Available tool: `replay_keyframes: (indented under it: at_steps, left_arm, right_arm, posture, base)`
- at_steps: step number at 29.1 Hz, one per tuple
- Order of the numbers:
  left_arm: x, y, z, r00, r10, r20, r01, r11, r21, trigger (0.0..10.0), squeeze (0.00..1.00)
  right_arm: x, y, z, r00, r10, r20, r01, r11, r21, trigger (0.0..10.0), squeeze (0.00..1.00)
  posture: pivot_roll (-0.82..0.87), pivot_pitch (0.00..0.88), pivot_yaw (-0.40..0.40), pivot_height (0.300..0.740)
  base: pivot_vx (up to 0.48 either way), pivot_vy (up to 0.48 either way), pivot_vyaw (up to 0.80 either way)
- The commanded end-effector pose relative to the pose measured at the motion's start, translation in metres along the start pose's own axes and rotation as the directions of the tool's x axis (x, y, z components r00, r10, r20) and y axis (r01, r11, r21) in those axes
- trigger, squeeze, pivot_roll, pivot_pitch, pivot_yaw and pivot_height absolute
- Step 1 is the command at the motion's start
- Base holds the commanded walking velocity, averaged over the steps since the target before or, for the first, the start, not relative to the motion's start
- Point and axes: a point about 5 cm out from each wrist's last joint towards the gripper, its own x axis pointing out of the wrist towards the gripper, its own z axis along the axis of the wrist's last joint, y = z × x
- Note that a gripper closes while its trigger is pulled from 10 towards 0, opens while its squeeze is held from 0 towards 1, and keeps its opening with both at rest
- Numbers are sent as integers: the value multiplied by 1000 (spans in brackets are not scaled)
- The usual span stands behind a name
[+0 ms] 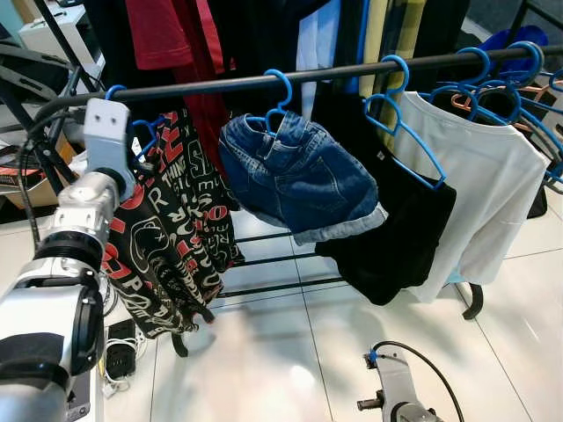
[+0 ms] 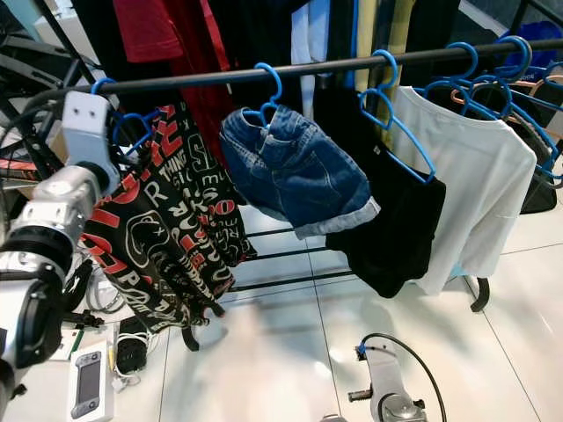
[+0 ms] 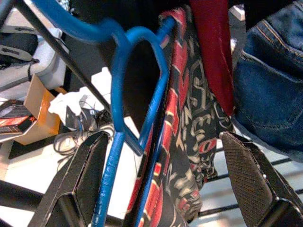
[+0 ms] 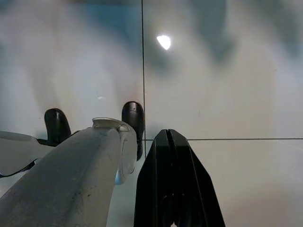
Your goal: Hang hanger
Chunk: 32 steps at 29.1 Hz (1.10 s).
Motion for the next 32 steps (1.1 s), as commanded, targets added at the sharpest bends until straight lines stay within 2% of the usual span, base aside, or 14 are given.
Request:
replay_keyframes:
  at_steps: [1,6,8,12,24,26,32]
  left_arm:
    - [0,1,-3,1000,4,-13,-4,1000,19,10000,0]
    - [5,-1,16,1000,9,28,-9,1000,-3,10000,0]
    - [6,4,29,998,30,59,-29,999,-13,10000,0]
    - [7,7,33,996,48,74,-48,999,-7,10000,0]
    - [6,15,39,990,105,97,-103,994,-27,10000,0]
    - [4,19,29,991,122,56,-117,990,-82,10000,0]
    - [3,23,24,990,137,40,-132,985,-110,10000,0]
  right_arm:
    - [-1,6,-9,1000,15,-24,-15,1000,7,10000,0]
    - [-1,7,-12,1000,15,-23,-14,1000,16,10000,0]
    - [-2,8,-16,1000,15,-23,-15,1000,24,10000,0]
    - [-2,9,-17,1000,16,-24,-16,1000,26,10000,0]
    - [-3,9,-21,999,18,-28,-17,999,29,10000,0]
    - [-3,9,-21,999,19,-28,-18,999,29,10000,0]
    - [-3,9,-20,999,19,-28,-19,999,29,10000,0]
  posture:
    - [-90,227,116,740]
    - [-99,250,126,740]
    - [-102,260,128,740]
    - [-105,265,130,740]
    - [-107,275,127,740]
    - [-104,272,125,740]
    - [-105,272,125,740]
  base:
    - [0,0,0]
    - [0,0,0]
    - [0,0,0]
    - [0,0,0]
    - [0,0,0]
    - [0,0,0]
    - [0,0,0]
